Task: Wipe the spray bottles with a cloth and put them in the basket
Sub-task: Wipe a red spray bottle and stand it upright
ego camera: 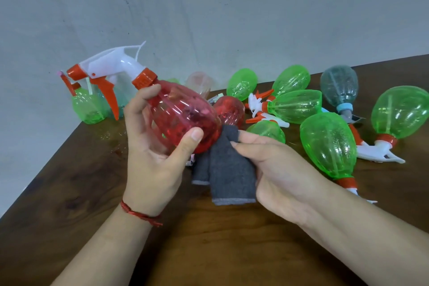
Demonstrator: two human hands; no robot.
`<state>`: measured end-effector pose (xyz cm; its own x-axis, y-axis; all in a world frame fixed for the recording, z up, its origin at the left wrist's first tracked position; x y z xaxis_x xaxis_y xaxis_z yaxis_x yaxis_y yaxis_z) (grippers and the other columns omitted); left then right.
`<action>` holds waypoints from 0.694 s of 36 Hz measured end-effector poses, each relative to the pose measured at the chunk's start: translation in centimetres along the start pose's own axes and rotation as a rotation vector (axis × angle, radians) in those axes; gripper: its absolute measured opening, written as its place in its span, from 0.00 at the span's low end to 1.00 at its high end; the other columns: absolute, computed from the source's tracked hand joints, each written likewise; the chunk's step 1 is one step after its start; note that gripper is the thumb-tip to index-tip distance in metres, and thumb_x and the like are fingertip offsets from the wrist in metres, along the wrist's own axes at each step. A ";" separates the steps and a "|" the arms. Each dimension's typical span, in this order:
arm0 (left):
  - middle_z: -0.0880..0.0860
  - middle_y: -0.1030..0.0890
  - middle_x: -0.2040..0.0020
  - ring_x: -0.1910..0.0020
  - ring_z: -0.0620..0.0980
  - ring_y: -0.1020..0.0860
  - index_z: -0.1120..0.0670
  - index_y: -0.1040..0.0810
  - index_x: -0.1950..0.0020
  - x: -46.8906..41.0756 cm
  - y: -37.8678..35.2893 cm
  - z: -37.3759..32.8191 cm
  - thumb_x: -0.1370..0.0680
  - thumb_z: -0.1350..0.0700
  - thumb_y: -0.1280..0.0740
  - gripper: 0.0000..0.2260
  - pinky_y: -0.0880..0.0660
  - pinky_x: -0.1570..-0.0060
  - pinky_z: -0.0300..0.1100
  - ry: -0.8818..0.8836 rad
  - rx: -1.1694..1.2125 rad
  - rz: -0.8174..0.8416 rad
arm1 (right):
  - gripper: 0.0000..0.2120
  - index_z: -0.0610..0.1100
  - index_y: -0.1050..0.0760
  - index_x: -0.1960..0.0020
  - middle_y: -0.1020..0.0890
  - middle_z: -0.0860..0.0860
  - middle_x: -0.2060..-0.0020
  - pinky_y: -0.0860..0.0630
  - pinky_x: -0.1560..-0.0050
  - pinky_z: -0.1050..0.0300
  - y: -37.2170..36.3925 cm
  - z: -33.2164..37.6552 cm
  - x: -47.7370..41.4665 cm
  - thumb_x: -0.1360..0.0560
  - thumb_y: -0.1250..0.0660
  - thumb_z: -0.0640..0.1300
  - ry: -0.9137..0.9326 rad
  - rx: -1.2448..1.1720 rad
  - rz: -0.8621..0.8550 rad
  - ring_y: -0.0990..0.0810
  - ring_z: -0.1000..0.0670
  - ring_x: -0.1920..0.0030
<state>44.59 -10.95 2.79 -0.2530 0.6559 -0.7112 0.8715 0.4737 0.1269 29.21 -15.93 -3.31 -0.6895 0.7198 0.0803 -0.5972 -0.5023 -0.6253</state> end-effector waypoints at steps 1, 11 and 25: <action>0.65 0.31 0.27 0.29 0.65 0.26 0.58 0.38 0.24 -0.1 0.0 0.0 0.24 0.63 0.25 0.33 0.26 0.33 0.70 0.003 -0.006 0.003 | 0.16 0.38 0.22 0.30 0.16 0.39 0.37 0.18 0.36 0.46 0.1 0.4 0.0 0.15 0.41 0.35 0.035 -0.023 -0.018 0.18 0.39 0.34; 0.56 0.29 0.20 0.23 0.59 0.27 0.52 0.39 0.16 0.3 -0.8 1.1 0.23 0.55 0.24 0.38 0.24 0.29 0.59 0.129 0.056 0.088 | 0.22 0.56 0.18 0.33 0.16 0.63 0.37 0.27 0.26 0.54 0.1 3.6 2.0 0.17 0.35 0.33 0.630 0.758 -0.243 0.21 0.60 0.32; 0.39 0.23 0.26 0.25 0.51 0.24 0.48 0.45 0.14 1.7 -1.3 1.1 0.21 0.56 0.26 0.41 0.23 0.32 0.64 0.179 0.140 -0.071 | 0.20 0.52 0.16 0.37 0.14 0.59 0.40 0.24 0.29 0.51 0.0 6.2 2.8 0.19 0.31 0.31 0.782 0.766 -0.300 0.18 0.59 0.35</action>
<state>43.45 -11.11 0.64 -0.3754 0.7232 -0.5797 0.8953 0.4447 -0.0250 24.77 -16.88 1.78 -0.1920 0.8270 -0.5285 -0.9739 -0.2269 -0.0013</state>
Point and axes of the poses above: each hand's wrist, its own x-axis away from the middle knuckle, its own y-axis out of the back of the hand, z = x × y, the point moved 7 cm from there along -x, towards the middle knuckle
